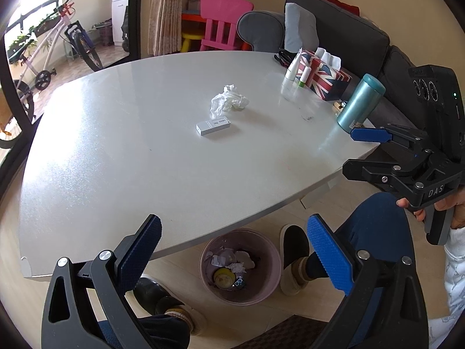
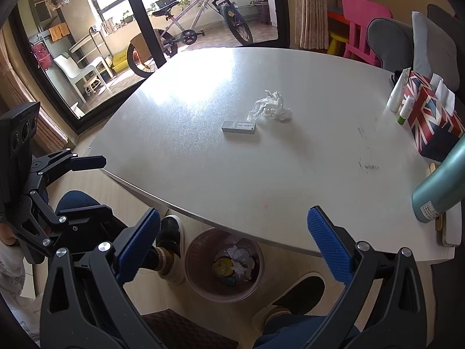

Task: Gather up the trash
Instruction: 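Move both open tools back over the table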

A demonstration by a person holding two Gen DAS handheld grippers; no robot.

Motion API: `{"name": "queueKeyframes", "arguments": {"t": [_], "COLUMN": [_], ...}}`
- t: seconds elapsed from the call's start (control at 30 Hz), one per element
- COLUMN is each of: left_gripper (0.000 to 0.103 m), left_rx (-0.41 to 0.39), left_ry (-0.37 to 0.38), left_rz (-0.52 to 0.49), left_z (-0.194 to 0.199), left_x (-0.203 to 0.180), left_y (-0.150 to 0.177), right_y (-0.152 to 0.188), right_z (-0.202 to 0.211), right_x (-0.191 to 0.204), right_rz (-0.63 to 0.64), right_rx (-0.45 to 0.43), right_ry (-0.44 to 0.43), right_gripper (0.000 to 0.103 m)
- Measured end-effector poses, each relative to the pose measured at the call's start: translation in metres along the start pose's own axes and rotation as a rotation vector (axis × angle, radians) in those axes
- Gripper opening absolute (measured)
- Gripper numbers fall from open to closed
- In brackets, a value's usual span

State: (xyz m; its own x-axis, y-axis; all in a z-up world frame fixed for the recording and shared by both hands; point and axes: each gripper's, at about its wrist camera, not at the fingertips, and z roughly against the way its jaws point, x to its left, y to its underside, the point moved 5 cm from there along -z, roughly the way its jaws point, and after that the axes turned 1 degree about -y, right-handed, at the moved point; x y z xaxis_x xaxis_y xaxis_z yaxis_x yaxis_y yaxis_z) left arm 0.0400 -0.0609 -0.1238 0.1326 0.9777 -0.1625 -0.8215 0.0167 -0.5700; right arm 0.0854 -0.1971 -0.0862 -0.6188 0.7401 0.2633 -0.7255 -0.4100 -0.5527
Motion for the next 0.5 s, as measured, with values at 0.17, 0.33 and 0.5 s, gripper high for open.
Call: {"name": "queueKeyframes", "arguments": {"t": [0.17,0.33,0.5], "left_gripper": [0.096,0.096,0.096], "left_rx": [-0.013,-0.02,-0.021], "left_ry": [-0.01,-0.01,-0.003], "left_rz": [0.019,0.028,0.038], "left_z": [-0.006,-0.012,-0.02], "left_x": [0.014,0.021,0.029], "left_y": [-0.013,-0.023,-0.029], "right_y": [-0.023,-0.052,-0.081], "right_z": [-0.015,-0.032,-0.057], "right_x": [-0.01,-0.019,-0.029], "right_rz": [-0.002,0.025,0.048], "right_rx": [0.01,0.011,0.034], "right_ry": [-0.002,0.018,0.038], "right_gripper": [0.099,0.099,0.099]}}
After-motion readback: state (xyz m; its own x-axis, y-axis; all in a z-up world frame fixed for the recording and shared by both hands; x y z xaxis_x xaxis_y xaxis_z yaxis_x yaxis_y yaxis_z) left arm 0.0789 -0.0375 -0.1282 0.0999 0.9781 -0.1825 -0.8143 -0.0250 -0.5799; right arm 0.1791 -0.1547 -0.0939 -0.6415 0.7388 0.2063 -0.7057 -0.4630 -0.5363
